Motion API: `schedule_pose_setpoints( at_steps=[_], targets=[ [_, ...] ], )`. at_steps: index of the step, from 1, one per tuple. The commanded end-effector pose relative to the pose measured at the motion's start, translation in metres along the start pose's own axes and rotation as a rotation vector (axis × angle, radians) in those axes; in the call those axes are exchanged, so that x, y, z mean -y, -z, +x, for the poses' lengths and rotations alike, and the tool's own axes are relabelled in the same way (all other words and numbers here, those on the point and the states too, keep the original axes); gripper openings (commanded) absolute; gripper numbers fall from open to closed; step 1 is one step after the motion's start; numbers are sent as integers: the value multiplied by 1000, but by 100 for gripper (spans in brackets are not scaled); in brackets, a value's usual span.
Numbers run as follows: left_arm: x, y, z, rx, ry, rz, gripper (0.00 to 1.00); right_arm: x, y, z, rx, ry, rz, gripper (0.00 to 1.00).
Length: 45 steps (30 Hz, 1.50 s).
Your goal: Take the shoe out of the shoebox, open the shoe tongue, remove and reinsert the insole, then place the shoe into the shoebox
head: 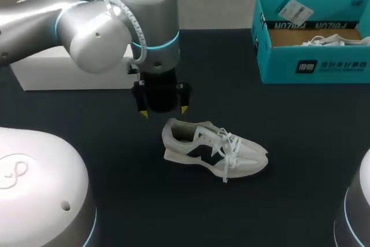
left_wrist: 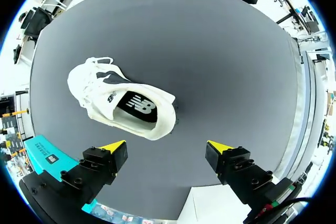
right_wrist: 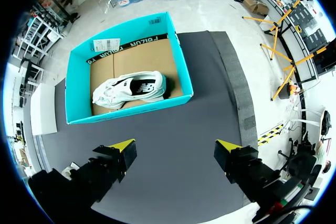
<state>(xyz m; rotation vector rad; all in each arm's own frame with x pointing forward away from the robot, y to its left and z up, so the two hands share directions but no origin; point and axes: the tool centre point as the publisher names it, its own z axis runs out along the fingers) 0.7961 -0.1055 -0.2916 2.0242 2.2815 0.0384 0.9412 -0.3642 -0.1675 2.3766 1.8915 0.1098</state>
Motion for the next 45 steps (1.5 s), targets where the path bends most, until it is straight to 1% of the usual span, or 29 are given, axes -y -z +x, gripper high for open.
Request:
schedule_pose_setpoints(
  at_steps=[1,7,9,11,12,24,25,26,27,28,29,31,33,38,39,45],
  targets=[
    [-3,25,21,68,-2,-9,100,1,0,0,1,-1,-2,100],
    [-7,49,29,84,2,-24,100,1,0,0,1,-1,-2,100],
    [-7,52,32,111,33,-19,100,1,0,0,1,-1,-2,100],
    [-7,52,34,155,49,9,100,1,0,0,1,-1,-2,100],
    [-6,53,33,175,26,20,100,1,0,0,1,-1,-2,100],
    [-6,53,33,175,26,20,100,1,0,0,1,-1,-2,100],
    [-6,51,32,196,115,98,100,1,0,0,1,-1,-2,100],
    [-7,51,33,240,176,145,100,1,0,0,1,-1,-2,100],
    [-9,51,34,307,328,226,100,1,0,0,1,-1,-2,100],
    [-11,49,38,319,392,241,100,1,0,0,1,-1,-2,100],
    [-10,46,41,307,448,247,100,1,0,0,1,-1,-2,100],
    [-8,45,45,374,586,347,100,1,0,0,1,-1,-2,100],
    [-6,45,48,422,690,403,100,1,0,0,1,-1,-2,100],
    [-5,48,55,617,908,593,100,1,0,0,1,-1,-2,100],
    [-4,49,55,657,906,619,100,1,0,0,1,-1,-2,100],
    [-1,50,55,656,898,622,100,1,0,0,1,-1,-2,100]
  ],
)
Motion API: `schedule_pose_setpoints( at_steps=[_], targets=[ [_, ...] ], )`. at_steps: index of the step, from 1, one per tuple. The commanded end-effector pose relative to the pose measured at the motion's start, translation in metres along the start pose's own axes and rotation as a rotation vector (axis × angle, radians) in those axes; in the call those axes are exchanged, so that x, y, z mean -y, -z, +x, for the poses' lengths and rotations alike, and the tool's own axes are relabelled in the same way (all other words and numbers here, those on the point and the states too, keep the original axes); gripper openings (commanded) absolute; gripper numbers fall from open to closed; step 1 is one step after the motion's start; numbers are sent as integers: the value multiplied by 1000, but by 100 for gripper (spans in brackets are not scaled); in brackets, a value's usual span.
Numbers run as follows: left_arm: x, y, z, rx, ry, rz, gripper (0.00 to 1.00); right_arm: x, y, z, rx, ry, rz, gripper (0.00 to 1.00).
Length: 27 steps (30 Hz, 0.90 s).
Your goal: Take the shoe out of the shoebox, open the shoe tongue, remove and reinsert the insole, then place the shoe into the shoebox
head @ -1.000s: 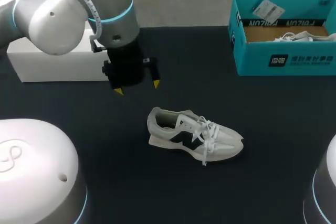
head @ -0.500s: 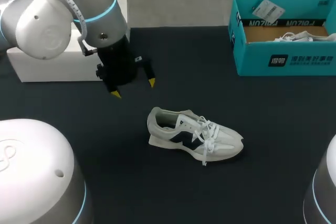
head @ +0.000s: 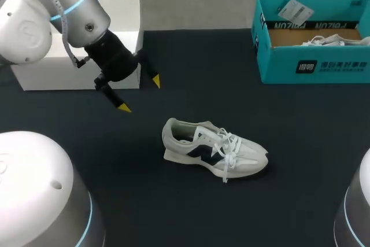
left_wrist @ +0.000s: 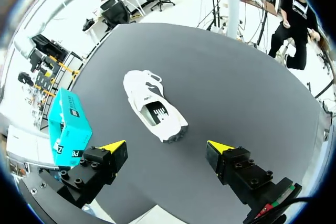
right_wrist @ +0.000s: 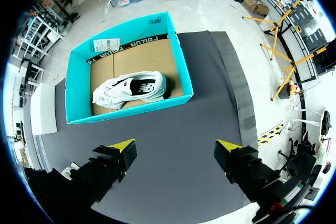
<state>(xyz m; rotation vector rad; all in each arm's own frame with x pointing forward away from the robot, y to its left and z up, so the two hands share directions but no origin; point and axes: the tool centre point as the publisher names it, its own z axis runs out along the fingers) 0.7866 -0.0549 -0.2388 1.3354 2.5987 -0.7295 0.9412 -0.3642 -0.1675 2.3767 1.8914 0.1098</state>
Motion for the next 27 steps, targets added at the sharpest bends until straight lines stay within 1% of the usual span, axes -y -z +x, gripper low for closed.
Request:
schedule_pose_setpoints(
  at_steps=[1,10,13,17,21,27],
  targets=[
    [-5,-2,7,291,384,285,100,1,0,0,1,0,-2,100],
    [-5,-2,7,291,384,285,100,1,0,0,1,0,-2,100],
    [-7,-12,11,250,479,291,100,1,0,0,1,0,-2,100],
    [-9,-19,17,226,584,294,100,1,0,0,1,0,-2,100],
    [-9,-26,23,198,629,287,100,1,0,0,1,0,-2,100],
    [-13,-50,31,150,649,294,100,1,0,0,1,0,-2,100]
  ],
)
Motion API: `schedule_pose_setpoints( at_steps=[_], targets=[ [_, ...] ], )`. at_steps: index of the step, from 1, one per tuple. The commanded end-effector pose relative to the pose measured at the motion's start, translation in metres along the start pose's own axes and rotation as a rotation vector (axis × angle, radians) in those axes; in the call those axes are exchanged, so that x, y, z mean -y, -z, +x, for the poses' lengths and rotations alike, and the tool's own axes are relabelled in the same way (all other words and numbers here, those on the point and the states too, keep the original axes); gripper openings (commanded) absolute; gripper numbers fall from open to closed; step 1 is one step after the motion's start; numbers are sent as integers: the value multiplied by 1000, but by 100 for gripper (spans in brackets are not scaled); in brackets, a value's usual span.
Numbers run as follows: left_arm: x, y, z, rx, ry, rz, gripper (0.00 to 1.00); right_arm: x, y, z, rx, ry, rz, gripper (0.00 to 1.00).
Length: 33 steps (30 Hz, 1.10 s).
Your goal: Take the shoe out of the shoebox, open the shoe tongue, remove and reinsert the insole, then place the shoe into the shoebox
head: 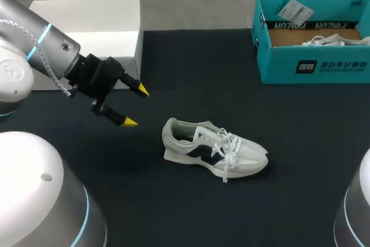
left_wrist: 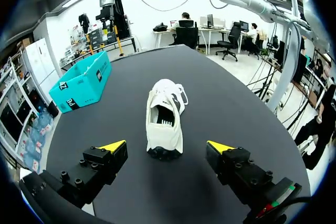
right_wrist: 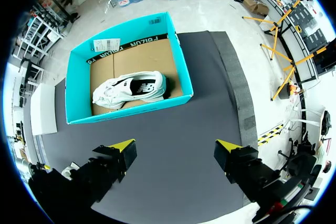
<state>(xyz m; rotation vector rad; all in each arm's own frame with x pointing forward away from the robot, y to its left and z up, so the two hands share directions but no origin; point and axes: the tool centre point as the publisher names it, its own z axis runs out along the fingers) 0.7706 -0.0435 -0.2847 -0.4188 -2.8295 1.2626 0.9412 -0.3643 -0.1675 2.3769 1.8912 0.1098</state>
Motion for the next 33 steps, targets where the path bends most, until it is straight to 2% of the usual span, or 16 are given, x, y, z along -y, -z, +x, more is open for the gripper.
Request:
schedule_pose_setpoints(
  at_steps=[1,16,33],
  targets=[
    [-9,-16,-3,-21,21,-6,100,1,0,0,1,0,-2,100],
    [-38,-77,-9,-73,98,7,100,1,0,0,1,0,-2,100],
    [-42,-114,-18,-135,90,28,100,1,0,0,1,0,-2,100]
  ],
)
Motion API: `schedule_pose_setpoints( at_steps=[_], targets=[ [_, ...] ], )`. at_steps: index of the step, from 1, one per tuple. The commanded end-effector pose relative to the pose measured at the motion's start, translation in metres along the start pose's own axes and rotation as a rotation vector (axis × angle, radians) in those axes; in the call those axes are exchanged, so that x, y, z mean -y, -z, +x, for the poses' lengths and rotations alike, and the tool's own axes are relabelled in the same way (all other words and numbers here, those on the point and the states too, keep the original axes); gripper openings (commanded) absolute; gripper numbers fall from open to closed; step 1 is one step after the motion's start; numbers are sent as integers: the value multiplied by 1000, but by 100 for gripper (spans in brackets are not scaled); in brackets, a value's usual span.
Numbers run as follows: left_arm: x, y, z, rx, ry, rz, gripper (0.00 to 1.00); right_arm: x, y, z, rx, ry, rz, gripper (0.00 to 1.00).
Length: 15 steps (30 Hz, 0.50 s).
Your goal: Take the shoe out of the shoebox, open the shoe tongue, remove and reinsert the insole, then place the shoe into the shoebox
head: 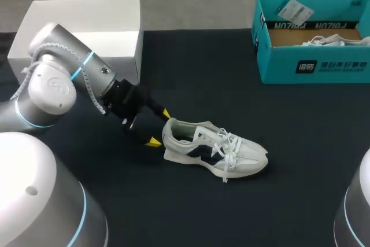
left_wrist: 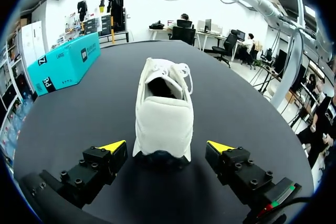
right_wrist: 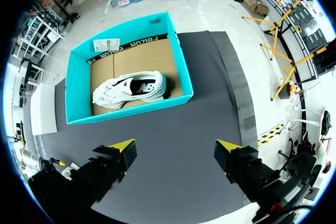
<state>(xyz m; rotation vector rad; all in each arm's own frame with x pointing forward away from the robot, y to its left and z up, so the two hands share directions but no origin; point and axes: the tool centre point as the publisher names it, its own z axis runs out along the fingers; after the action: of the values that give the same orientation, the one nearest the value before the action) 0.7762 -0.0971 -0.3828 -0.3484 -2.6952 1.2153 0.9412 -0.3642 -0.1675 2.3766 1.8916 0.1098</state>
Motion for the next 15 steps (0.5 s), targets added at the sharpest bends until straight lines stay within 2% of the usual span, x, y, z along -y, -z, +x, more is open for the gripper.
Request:
schedule_pose_setpoints(
  at_steps=[1,15],
  targets=[
    [-4,-9,-11,-13,-1,-1,100,1,0,0,1,-1,-2,100],
    [-7,-27,-8,-75,-45,1,100,1,0,0,1,-1,-2,100]
  ],
)
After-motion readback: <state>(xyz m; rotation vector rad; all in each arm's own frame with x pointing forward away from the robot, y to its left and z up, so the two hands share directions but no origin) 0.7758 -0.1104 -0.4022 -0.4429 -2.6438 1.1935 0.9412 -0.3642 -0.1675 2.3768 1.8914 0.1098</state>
